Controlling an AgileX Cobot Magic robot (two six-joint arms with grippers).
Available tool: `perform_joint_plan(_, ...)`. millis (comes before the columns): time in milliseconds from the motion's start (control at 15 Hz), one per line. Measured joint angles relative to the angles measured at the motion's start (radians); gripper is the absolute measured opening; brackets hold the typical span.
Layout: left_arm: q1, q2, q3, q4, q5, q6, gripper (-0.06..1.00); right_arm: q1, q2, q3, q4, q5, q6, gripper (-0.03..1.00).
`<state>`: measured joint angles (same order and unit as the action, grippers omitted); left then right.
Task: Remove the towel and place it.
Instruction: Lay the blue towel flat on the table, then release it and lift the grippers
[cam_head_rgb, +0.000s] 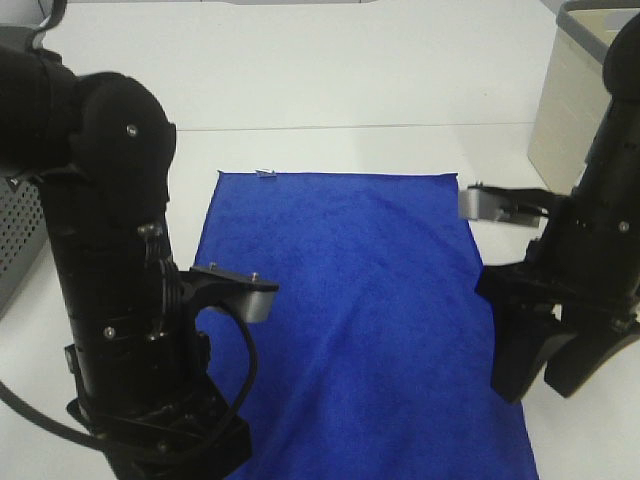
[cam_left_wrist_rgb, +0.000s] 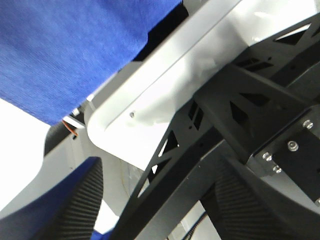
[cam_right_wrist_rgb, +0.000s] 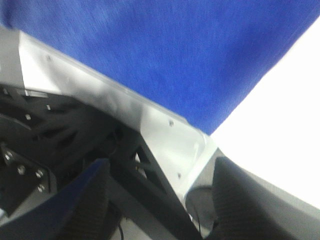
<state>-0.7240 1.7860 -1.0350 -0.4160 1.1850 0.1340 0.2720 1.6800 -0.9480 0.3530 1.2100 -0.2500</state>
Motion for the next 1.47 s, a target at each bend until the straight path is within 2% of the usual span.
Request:
perform_joint_plan(200,0.008,-0.040,-0.077,0.060,0.023,-0.007,0.60,0.000,-0.045,-0.151,-0.038,0.001,0.094,0.61)
perform_joint_plan(267,0.034,-0.040,-0.110,0.062,0.025,-0.007,0.60,0.000,-0.045,-0.213,-0.061,0.001,0.112,0.61)
perform_joint_plan(467,0.236,-0.039,-0.240,0.058,0.025,-0.026,0.60,-0.019,0.000,-0.430,-0.086,0.002,0.130,0.61)
perform_joint_plan(667,0.446,-0.039,-0.387,0.029,0.022,0.000,0.60,-0.117,0.118,-0.634,0.026,0.002,0.097,0.61)
perform_joint_plan(867,0.564,-0.039,-0.474,0.027,-0.013,0.066,0.61,-0.179,0.221,-0.731,0.106,0.001,0.054,0.61)
perform_joint_plan(1000,0.592,-0.036,-0.480,0.027,-0.057,0.097,0.62,-0.179,0.255,-0.736,0.099,0.001,0.013,0.61)
perform_joint_plan(1267,0.597,0.066,-0.500,0.005,-0.169,0.100,0.62,-0.179,0.304,-0.740,0.088,0.001,0.014,0.61)
perform_joint_plan(1467,0.597,0.208,-0.610,-0.035,-0.209,0.100,0.62,-0.179,0.390,-0.824,0.087,-0.005,0.015,0.61)
